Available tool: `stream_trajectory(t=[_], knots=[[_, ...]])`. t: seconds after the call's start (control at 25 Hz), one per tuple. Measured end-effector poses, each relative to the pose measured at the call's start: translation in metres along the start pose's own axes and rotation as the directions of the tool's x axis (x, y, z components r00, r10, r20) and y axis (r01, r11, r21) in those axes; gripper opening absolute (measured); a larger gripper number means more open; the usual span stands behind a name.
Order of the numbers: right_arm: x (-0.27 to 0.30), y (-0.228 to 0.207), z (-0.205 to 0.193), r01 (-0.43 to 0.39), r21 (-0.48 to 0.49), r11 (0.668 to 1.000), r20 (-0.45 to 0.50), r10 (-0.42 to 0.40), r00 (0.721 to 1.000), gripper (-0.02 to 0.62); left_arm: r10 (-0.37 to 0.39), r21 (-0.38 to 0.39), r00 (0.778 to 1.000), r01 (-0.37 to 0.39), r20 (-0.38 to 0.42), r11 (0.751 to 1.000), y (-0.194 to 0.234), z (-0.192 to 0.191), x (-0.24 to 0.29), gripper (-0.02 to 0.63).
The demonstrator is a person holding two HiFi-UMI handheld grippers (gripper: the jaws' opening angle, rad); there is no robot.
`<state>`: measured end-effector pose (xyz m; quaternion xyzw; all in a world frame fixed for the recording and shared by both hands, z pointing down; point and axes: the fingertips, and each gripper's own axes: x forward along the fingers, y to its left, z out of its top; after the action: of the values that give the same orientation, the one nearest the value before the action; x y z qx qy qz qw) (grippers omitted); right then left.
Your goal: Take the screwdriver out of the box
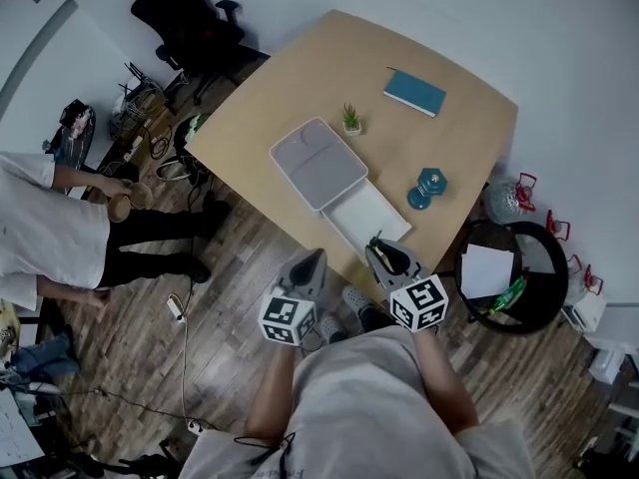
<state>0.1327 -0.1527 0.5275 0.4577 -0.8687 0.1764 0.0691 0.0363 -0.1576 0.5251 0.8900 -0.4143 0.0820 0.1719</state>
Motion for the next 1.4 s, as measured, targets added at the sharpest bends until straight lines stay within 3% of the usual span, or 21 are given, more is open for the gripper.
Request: stream_trajectory(t=[0.24, 0.68, 1.4], knots=[[0.000, 0.008, -0.003, -0.018, -0.007, 1.000, 0.006, 0.018, 1.000, 0.081, -0.048, -0.029, 0.999, 0.048, -0.007, 0.998, -0.001, -0.009, -0.007, 0.005], [0.004, 0.013, -0.002, -0.013, -0.037, 0.999, 0.007, 0.014, 1.000, 0.081, -0.001, -0.032, 1.000, 0.001, -0.015, 0.999, 0.014, -0.015, -0.021, 0.005], [0.007, 0.025, 0.000, -0.107, 0.045, 0.993, 0.003, 0.107, 0.994, 0.080, -0.013, -0.055, 0.999, 0.012, -0.031, 0.998, 0.011, -0.033, -0.026, 0.005]])
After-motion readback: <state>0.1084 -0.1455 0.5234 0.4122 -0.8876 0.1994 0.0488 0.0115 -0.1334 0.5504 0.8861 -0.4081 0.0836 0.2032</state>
